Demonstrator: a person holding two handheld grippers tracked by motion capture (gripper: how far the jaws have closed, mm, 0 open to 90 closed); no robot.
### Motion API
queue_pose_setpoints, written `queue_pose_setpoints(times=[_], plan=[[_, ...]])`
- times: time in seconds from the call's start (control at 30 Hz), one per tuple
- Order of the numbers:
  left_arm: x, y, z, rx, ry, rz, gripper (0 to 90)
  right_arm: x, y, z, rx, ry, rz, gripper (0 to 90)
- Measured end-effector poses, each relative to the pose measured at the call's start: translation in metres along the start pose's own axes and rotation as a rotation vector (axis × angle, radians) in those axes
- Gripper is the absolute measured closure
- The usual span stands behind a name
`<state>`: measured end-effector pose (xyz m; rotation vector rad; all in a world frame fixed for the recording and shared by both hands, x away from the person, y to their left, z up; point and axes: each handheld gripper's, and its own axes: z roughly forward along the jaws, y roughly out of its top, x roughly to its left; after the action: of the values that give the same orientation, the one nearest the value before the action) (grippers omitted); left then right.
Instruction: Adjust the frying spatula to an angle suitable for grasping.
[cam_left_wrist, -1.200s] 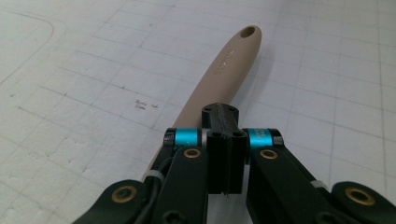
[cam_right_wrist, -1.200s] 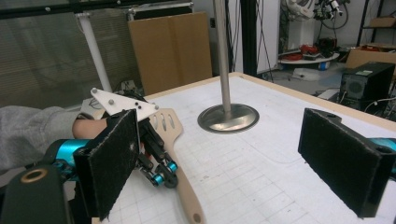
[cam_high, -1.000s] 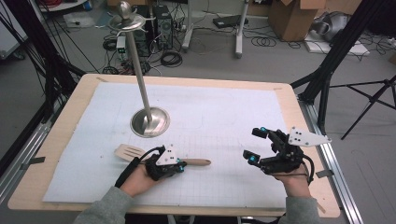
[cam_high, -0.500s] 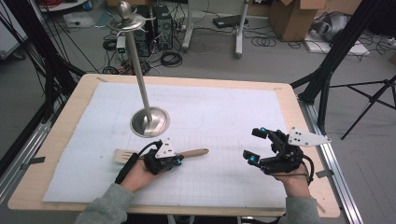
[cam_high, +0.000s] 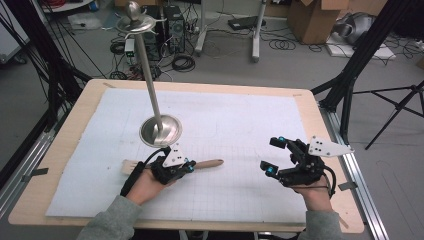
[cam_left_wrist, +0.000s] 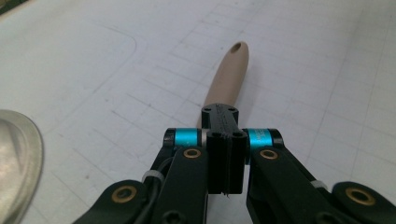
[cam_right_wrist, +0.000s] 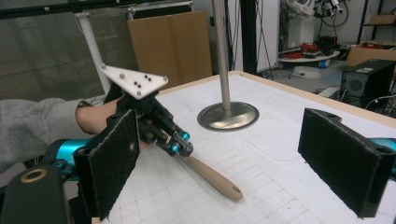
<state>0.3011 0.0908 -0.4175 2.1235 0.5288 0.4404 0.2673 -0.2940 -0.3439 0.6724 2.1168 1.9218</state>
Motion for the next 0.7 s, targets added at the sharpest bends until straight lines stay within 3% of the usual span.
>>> queue_pose_setpoints(times=[0.17,0.3,0.53,0.7], plan=[[0.016,0.011,-0.009,-0.005,0.006,0.004,89.8,0.0,0.0,-0.002,-0.005,-0.001,0.005,11.8],[0.029,0.014,-0.014,0.023,0.018,-0.01,89.8,-0.001,0.0,-0.002,-0.006,0.0,0.002,11.8],[0.039,0.011,-0.012,0.089,0.025,-0.009,89.7,-0.002,-0.001,0.0,0.001,0.002,0.007,11.8],[0.039,0.003,-0.007,0.176,0.01,0.029,89.8,-0.003,-0.001,-0.001,-0.005,0.004,0.005,11.8]])
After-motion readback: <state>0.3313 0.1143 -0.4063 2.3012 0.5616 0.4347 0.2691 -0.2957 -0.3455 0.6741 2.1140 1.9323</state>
